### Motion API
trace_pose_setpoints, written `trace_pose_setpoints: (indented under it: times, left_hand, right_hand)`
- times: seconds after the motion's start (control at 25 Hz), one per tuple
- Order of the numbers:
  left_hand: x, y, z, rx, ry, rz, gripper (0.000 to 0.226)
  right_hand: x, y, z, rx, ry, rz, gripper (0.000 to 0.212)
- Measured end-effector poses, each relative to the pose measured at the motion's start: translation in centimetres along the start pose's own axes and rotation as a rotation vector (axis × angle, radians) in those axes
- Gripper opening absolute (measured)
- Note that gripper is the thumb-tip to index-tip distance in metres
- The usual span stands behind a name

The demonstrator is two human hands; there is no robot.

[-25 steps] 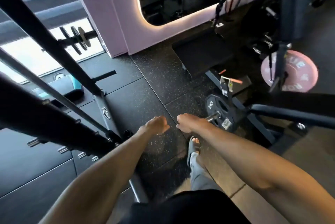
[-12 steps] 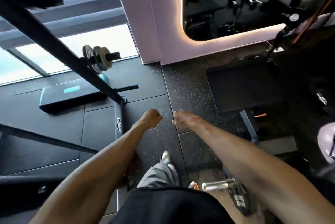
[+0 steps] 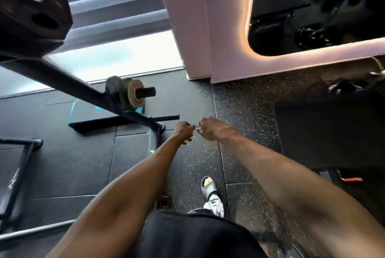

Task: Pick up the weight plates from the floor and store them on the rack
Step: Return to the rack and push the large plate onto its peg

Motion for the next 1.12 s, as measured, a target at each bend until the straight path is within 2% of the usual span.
trace_pose_setpoints:
  times: [0.16,0.28,0.56,0.68,0.8,1.0,1.12]
  left_hand:
    - [-4.7,5.6,1.0,0.416,0.234,-0.175,0.056]
    - [-7.3,9.5,1.7,0.623,0.374,-0.336,0.077]
    - [-10.7,15.3,-0.4,1.255,0.544,-0.448,0.079]
    - [-11.4,16.5,-1.3,1.452,0.626,-0.525,0.083]
    - [-12.8,16.7,-0.6,1.611,0.685,-0.607,0.084]
    - [-14.8,16.5,1.3,1.654,0.592,-0.753,0.082]
    - [-16.2,16.2,3.0,1.703,0.566,-0.736,0.101]
  right_hand:
    - [-7.1,3.3,3.7,-0.023,0.069,0.045,0.043]
    - [-12.2,5.3,7.1,-0.026,0.161,0.12,0.046]
    - [-22.6,9.2,14.5,0.127,0.383,0.366,0.05]
    - [-25.6,9.6,16.2,0.111,0.388,0.453,0.055]
    - [-28.2,9.1,17.6,0.09,0.379,0.536,0.053]
    - [-32.6,5.3,19.1,0.121,0.372,0.597,0.057]
    - [-34.6,2.8,19.8,0.13,0.366,0.636,0.061]
Point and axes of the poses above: each hand's wrist, its own x-axis away from the middle knuckle, its own y-axis out of the back of the hand, z = x × y, the point moved 2 cm from there along -x, towards the middle knuckle, and after that the axes turned 13 degrees about -x, right-handed, at the moved point
